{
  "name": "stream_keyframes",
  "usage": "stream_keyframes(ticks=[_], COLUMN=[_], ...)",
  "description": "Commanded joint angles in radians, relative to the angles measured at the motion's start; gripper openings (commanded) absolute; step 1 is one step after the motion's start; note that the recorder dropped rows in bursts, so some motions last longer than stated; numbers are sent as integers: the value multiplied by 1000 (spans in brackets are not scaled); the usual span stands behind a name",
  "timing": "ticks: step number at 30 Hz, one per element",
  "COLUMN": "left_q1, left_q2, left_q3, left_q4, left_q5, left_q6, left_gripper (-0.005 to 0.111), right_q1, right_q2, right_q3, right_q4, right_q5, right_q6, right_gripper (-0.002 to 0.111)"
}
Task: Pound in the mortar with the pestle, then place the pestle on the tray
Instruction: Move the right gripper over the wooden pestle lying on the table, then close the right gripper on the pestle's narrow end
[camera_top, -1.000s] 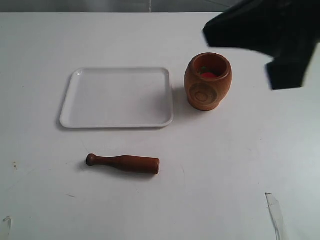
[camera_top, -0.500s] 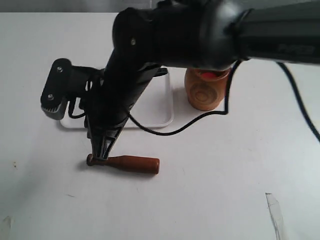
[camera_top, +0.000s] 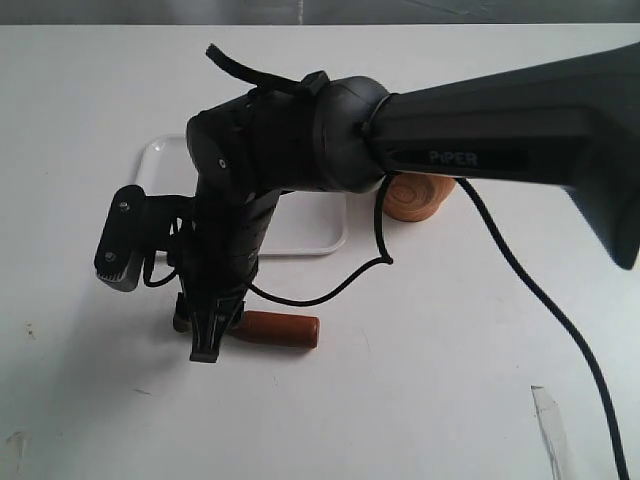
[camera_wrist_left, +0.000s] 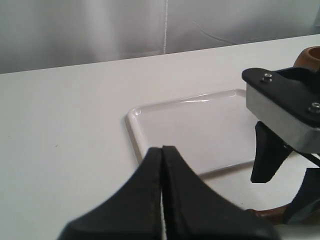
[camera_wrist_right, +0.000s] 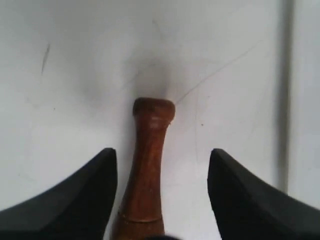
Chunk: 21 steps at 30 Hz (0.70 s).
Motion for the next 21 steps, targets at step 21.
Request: stream_keyframes(ticks=[21], left_q1=[-8], left_q2=[-1], left_q3=[1], left_q4=[-7], left_q5=[-3], left_q6=[-8], left_gripper=[0], right_q1=[3], right_q2=[44], right_q3=[-7], right_q4=[63], right_q5=[-15], right_q6=[6], right_gripper=[41])
